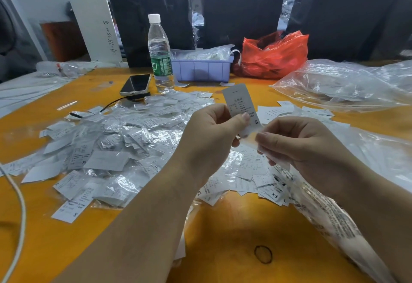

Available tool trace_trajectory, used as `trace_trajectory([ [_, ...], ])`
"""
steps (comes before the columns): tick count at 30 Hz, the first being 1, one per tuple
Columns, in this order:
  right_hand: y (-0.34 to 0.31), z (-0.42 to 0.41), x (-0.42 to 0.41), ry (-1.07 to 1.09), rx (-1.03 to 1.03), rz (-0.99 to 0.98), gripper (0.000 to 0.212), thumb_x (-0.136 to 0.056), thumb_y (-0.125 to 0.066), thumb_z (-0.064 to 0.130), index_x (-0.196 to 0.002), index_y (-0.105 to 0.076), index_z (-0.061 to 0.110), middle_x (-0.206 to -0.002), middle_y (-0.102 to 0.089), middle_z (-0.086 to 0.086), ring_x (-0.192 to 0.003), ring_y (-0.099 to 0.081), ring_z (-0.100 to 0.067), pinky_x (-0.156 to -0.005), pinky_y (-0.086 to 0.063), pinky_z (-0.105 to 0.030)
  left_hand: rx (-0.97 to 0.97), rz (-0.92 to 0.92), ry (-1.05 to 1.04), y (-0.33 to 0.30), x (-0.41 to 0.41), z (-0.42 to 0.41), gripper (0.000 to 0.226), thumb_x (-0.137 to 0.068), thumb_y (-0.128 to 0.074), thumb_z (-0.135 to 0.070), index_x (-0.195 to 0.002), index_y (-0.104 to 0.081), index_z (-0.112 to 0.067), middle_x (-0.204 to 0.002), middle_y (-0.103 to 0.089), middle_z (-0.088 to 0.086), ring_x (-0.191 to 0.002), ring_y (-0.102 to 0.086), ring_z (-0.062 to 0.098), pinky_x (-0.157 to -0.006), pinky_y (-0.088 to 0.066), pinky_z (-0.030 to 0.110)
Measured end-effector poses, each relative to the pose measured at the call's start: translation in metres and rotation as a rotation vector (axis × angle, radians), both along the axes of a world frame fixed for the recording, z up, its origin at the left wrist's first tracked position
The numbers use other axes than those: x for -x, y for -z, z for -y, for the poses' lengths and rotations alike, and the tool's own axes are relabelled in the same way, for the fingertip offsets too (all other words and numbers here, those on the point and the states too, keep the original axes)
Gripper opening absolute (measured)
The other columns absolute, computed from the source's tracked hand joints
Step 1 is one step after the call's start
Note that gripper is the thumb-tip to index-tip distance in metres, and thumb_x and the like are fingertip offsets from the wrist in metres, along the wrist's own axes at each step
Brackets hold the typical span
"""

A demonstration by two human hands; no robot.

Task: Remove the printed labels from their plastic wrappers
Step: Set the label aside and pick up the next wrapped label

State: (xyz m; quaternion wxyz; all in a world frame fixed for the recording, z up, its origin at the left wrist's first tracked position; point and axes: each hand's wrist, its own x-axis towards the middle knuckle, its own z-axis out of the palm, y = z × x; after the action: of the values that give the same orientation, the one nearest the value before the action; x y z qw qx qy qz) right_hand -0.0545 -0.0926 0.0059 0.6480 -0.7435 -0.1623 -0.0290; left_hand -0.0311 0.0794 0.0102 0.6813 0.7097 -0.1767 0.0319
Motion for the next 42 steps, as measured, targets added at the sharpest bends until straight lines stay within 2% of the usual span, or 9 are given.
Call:
trace_trajectory([
  [7, -0.0003, 0.0005, -0.0003, 0.025, -0.028, -0.023, 0.016, -0.069, -0.069, 0.032, -0.065, -0.073, 0.016, -0.066, -0.060, -0.012, -0.059, -0.052, -0.020, -0.056, -0.048, -0.023, 0.026, 0.006, -0.023, -0.0031, -0.0039, -0.0061, 0.010, -0.095, -0.061, -0.014, -0.090, -0.069, -0.018, -0.063, -0.067, -0.011, -0.052, -0.054, -0.001, -0.048, -0.041, 0.011],
  [13, -0.0006, 0.0004, -0.0005, 0.007, -0.010, -0.038, 0.016, -0.071, -0.069, 0.031, -0.064, -0.072, 0.017, -0.060, -0.061, -0.003, -0.060, -0.055, -0.015, -0.056, -0.048, -0.023, -0.010, 0.017, -0.004, -0.0021, -0.0026, -0.0032, 0.009, -0.094, -0.062, -0.011, -0.091, -0.069, -0.016, -0.063, -0.067, -0.013, -0.051, -0.055, -0.001, -0.048, -0.041, 0.011],
  [22, -0.0012, 0.0005, 0.0001, -0.030, -0.004, -0.022, 0.020, -0.073, -0.067, 0.030, -0.068, -0.068, 0.010, -0.058, -0.061, 0.000, -0.048, -0.050, -0.008, -0.055, -0.044, -0.021, -0.009, 0.031, -0.038, -0.0031, -0.0025, -0.0038, 0.010, -0.094, -0.061, -0.011, -0.090, -0.069, -0.017, -0.061, -0.067, -0.013, -0.051, -0.054, -0.001, -0.048, -0.041, 0.011],
  [30, 0.0009, 0.0023, -0.0008, -0.039, -0.032, -0.046, 0.017, -0.071, -0.070, 0.031, -0.068, -0.072, 0.014, -0.063, -0.062, -0.002, -0.059, -0.053, -0.014, -0.057, -0.047, -0.020, -0.023, 0.022, -0.011, -0.0035, 0.0018, -0.0006, 0.011, -0.094, -0.062, -0.011, -0.087, -0.069, -0.017, -0.061, -0.066, -0.014, -0.050, -0.055, -0.002, -0.048, -0.041, 0.011],
  [36, -0.0003, 0.0010, 0.0003, -0.052, -0.039, -0.037, 0.018, -0.070, -0.070, 0.032, -0.068, -0.072, 0.014, -0.063, -0.062, -0.005, -0.056, -0.053, -0.013, -0.053, -0.045, -0.018, -0.062, 0.055, -0.018, -0.0035, 0.0037, 0.0003, 0.012, -0.094, -0.062, -0.012, -0.088, -0.069, -0.021, -0.062, -0.067, -0.016, -0.052, -0.058, -0.003, -0.050, -0.043, 0.011],
  [42, 0.0002, 0.0022, -0.0007, -0.025, -0.005, -0.037, 0.015, -0.075, -0.077, 0.029, -0.068, -0.072, 0.016, -0.066, -0.064, -0.006, -0.062, -0.055, -0.018, -0.058, -0.047, -0.025, -0.100, 0.035, -0.012, -0.0007, 0.0015, 0.0006, 0.011, -0.093, -0.064, -0.018, -0.090, -0.070, -0.025, -0.069, -0.067, -0.012, -0.056, -0.056, 0.003, -0.053, -0.050, 0.019],
])
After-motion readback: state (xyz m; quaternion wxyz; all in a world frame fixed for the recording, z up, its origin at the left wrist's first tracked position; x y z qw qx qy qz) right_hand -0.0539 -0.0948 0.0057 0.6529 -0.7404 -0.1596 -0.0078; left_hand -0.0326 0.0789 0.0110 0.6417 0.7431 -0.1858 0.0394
